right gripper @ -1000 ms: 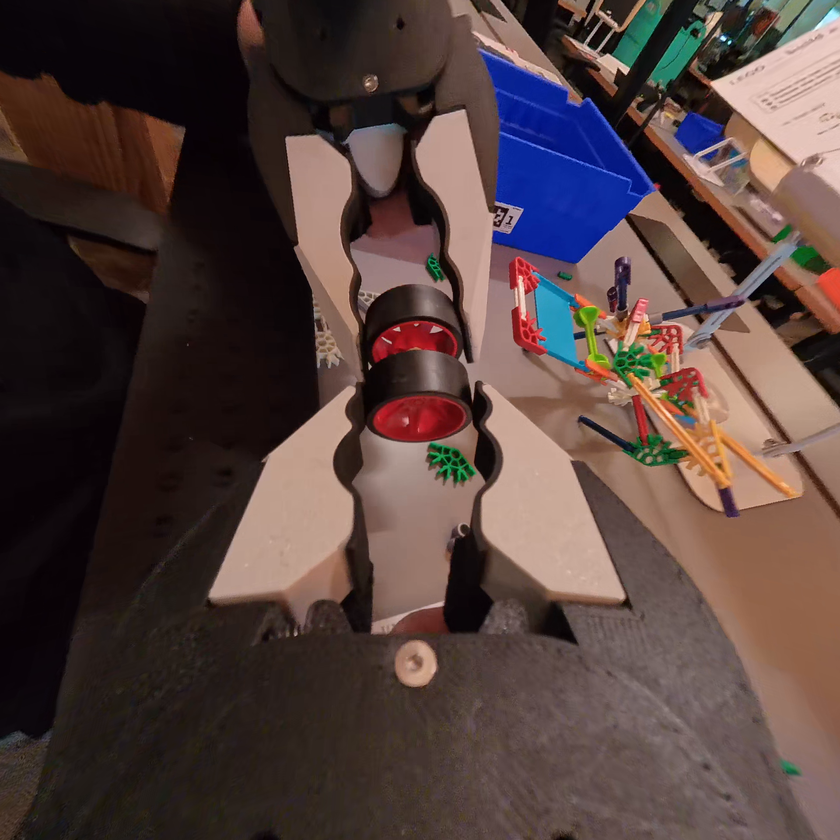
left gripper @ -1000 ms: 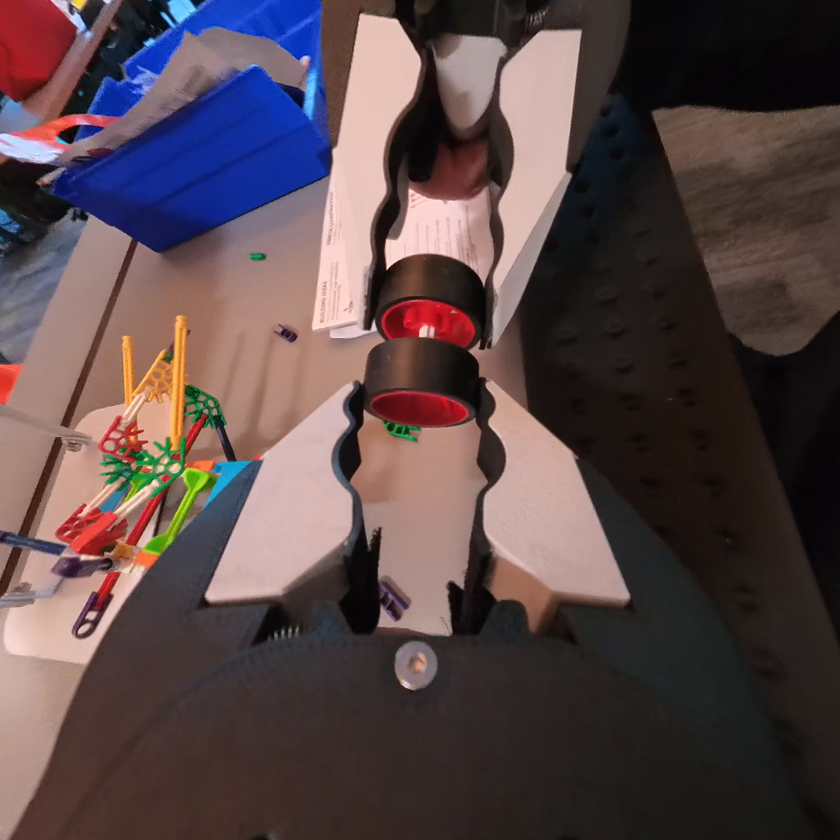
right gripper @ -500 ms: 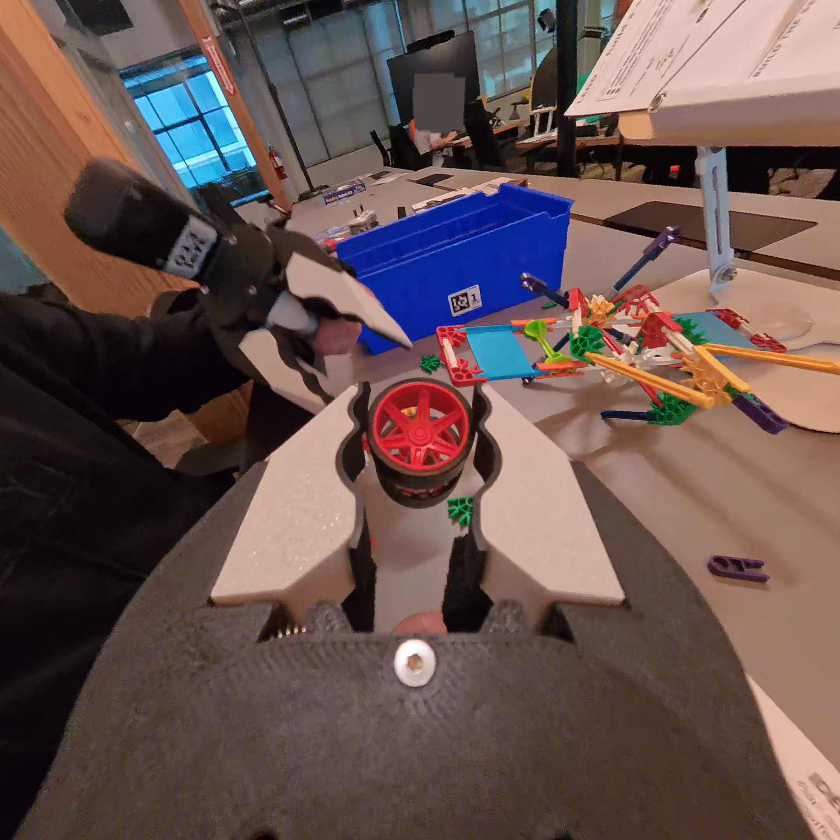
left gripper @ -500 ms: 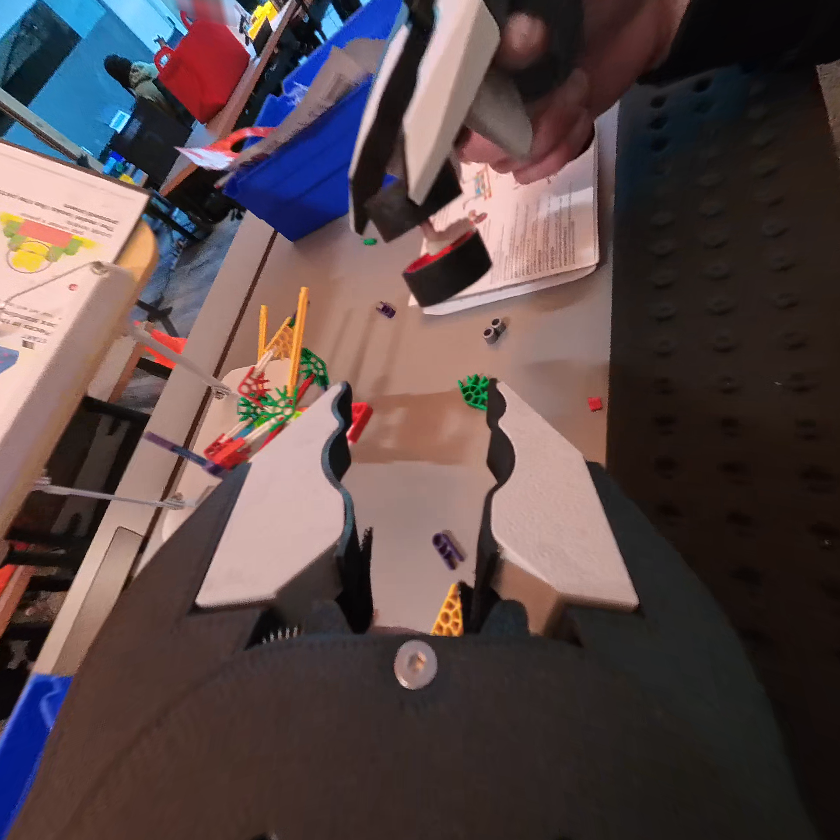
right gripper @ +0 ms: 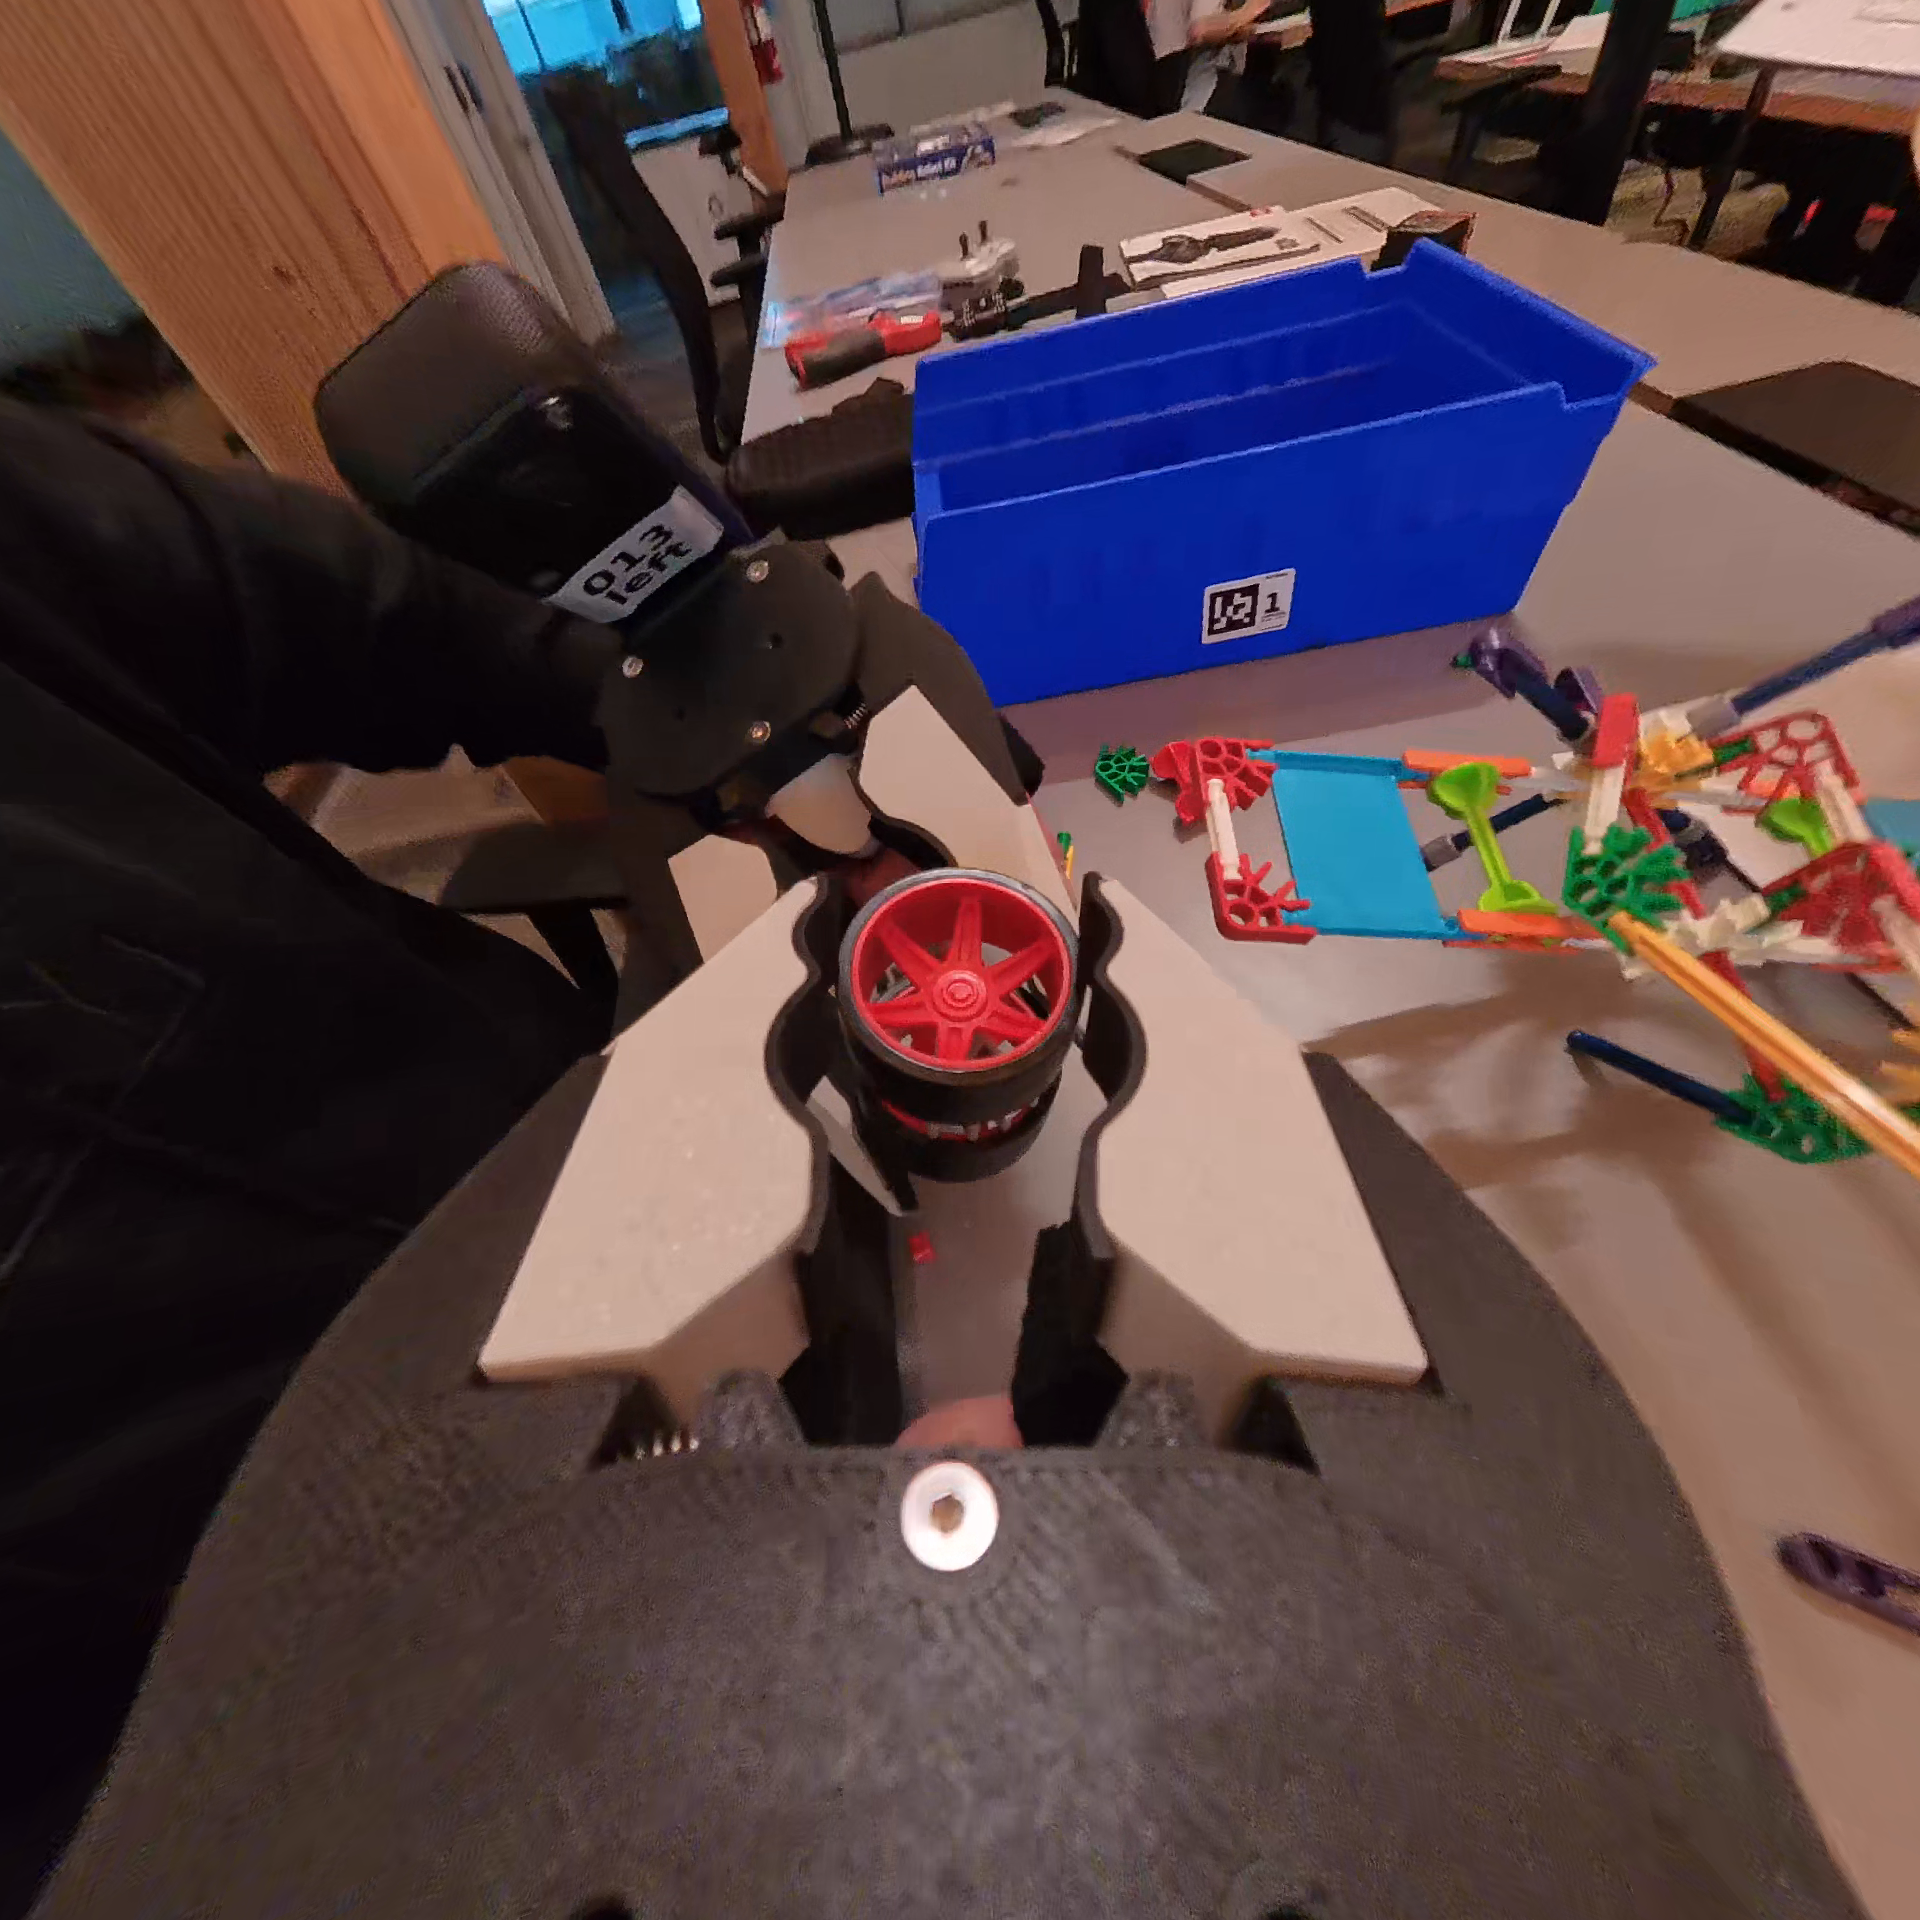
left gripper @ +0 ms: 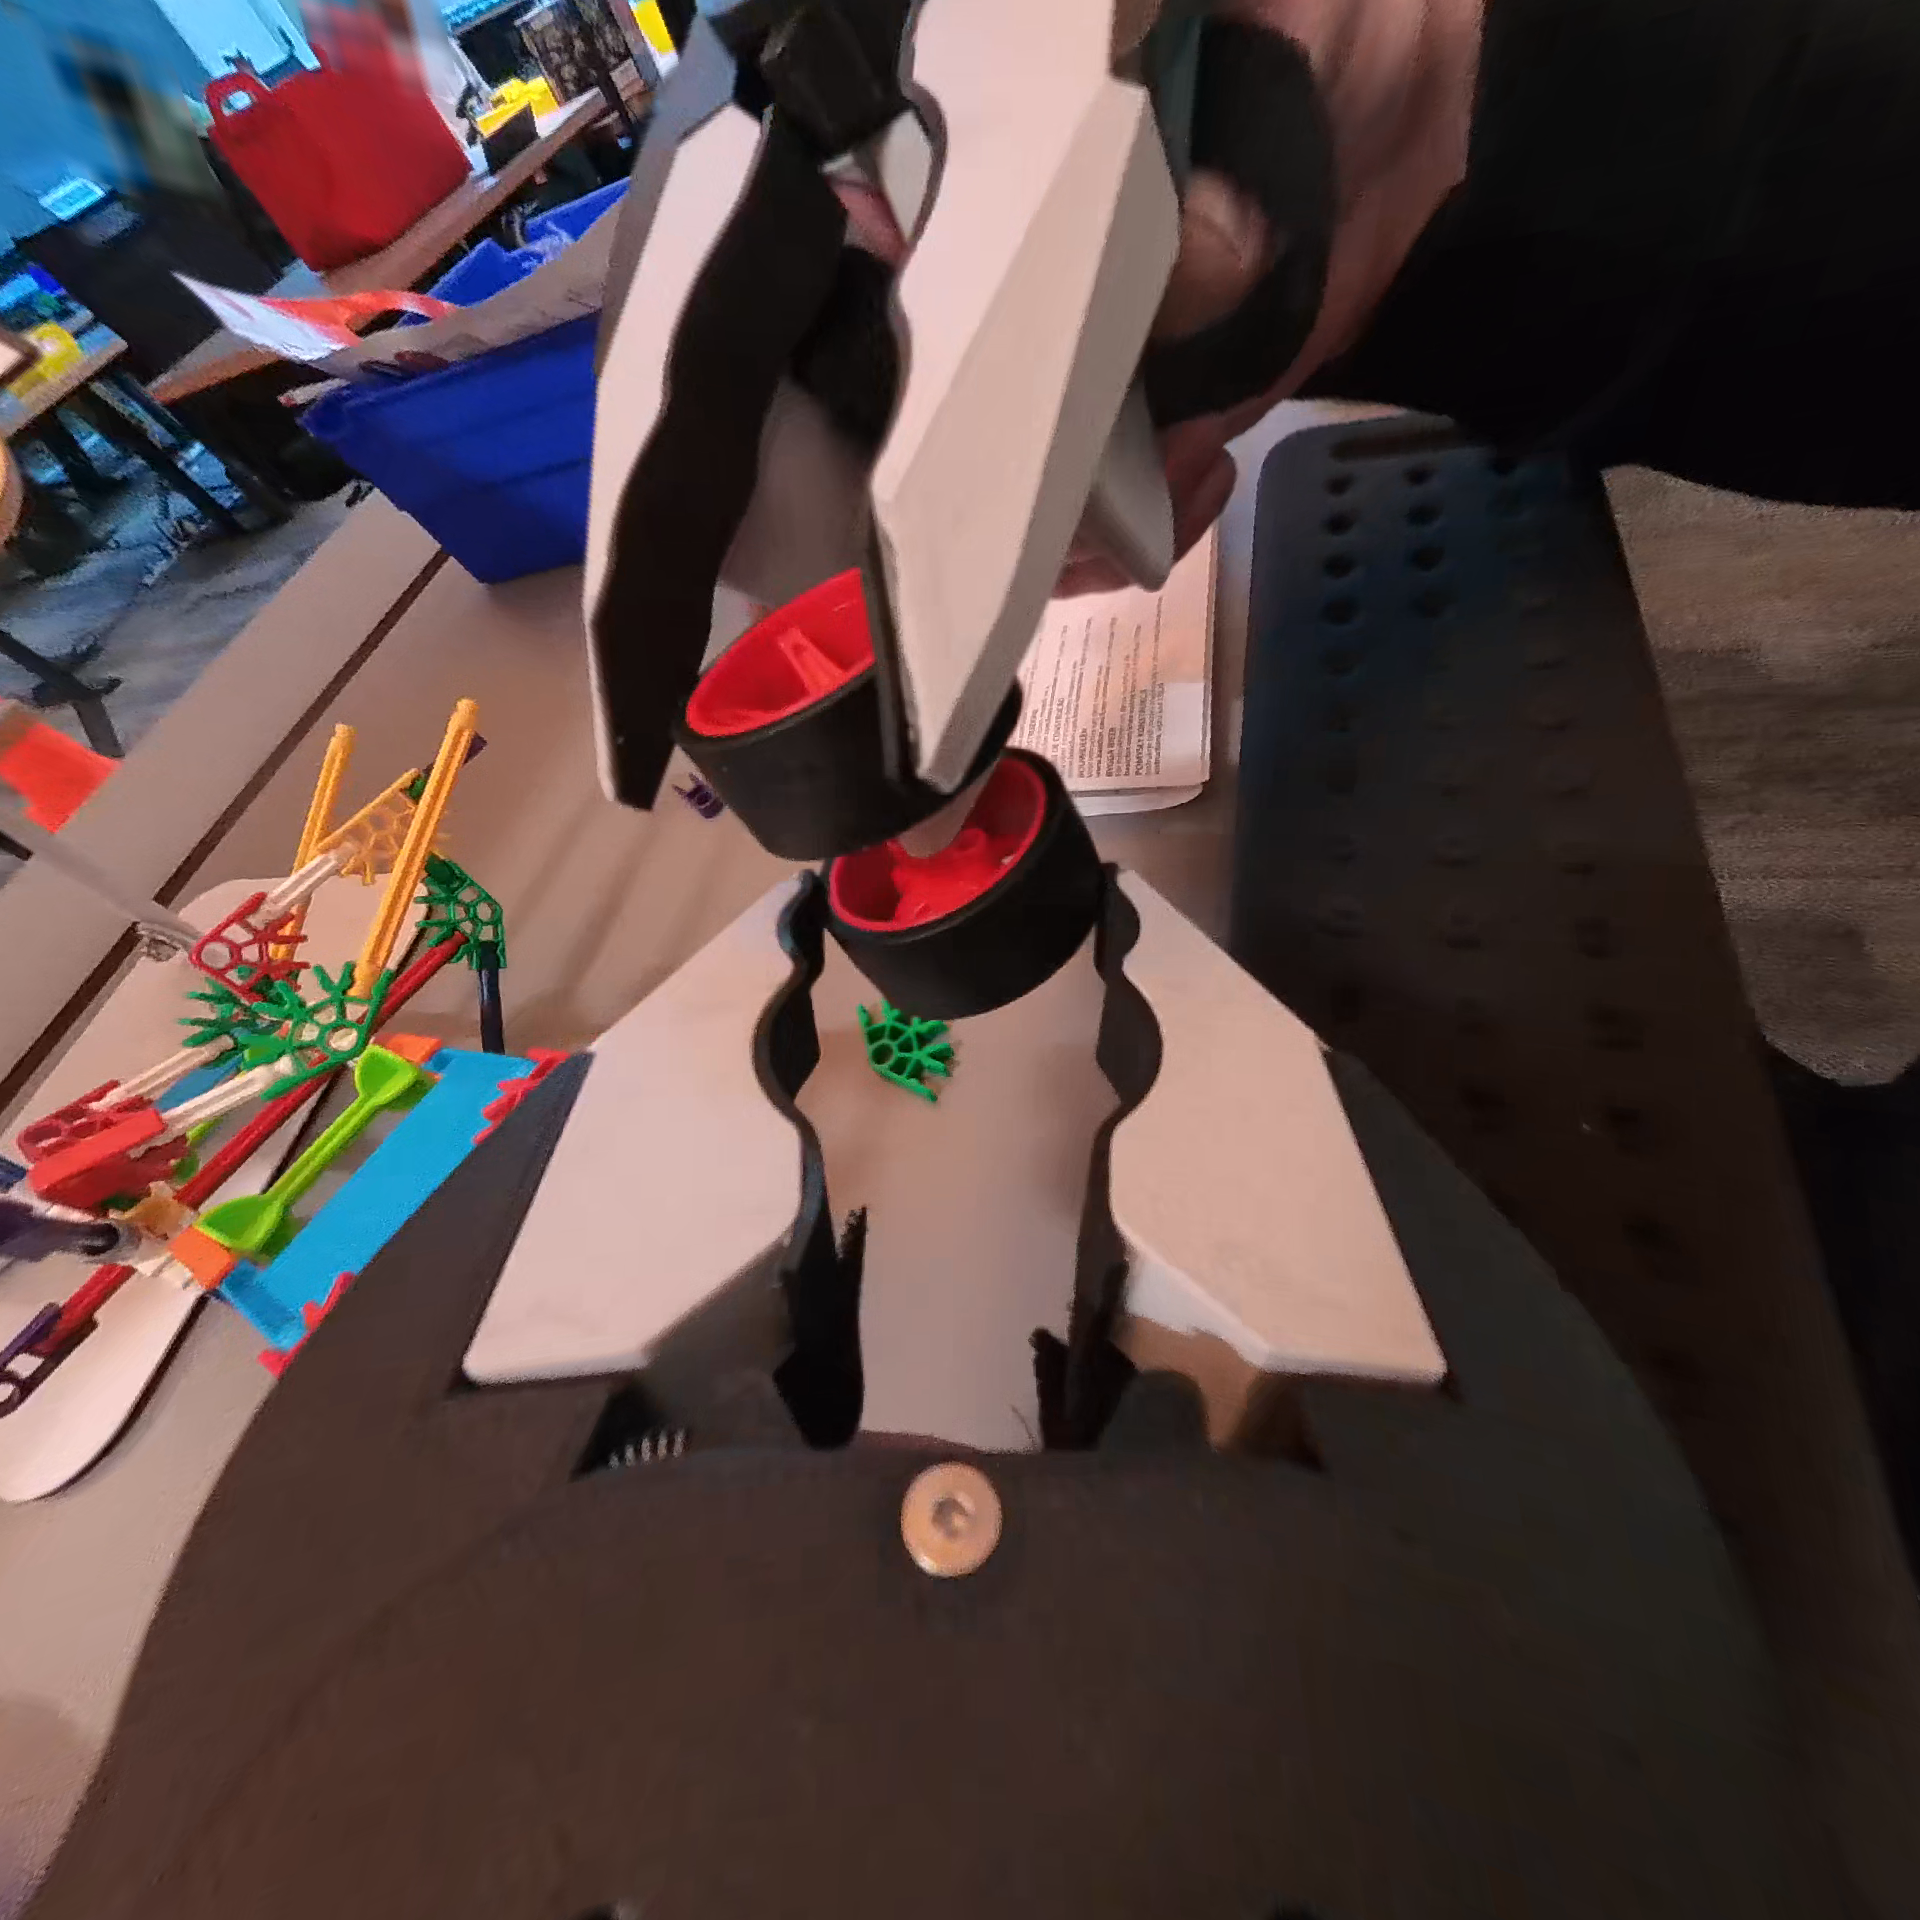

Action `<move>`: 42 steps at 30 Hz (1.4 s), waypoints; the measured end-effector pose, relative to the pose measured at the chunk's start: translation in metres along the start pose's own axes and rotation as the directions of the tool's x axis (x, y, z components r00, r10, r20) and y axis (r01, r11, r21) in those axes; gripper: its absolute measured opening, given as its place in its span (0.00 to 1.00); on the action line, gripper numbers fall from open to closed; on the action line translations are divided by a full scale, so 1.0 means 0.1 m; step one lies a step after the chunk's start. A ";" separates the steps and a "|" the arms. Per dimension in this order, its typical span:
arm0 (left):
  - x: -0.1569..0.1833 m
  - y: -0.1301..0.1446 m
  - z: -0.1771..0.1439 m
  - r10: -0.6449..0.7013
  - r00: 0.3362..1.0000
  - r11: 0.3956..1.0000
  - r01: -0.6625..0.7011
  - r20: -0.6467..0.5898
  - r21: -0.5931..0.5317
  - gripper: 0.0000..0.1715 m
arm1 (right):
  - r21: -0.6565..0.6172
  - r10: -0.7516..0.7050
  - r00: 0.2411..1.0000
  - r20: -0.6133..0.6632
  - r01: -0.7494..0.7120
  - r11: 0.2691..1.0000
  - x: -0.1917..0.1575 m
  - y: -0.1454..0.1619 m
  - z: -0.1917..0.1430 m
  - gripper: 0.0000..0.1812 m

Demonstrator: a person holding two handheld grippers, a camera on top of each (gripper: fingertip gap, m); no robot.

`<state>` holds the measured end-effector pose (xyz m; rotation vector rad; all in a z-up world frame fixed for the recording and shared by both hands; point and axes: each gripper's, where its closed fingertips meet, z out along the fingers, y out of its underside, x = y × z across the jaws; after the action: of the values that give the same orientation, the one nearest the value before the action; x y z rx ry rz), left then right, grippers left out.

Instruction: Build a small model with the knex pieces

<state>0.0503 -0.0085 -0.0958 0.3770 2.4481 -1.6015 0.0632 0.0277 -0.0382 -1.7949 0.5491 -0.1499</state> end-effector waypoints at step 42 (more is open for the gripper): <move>-0.17 0.61 -0.26 -0.030 0.991 0.977 0.056 0.128 -0.203 0.29 | -0.457 -0.441 0.870 -0.219 0.308 0.834 0.55 0.66 -0.17 0.22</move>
<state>0.0851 0.0371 -0.1332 0.1866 2.5103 -1.3245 0.0860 -0.0243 -0.1044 -2.3031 0.4603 -0.6534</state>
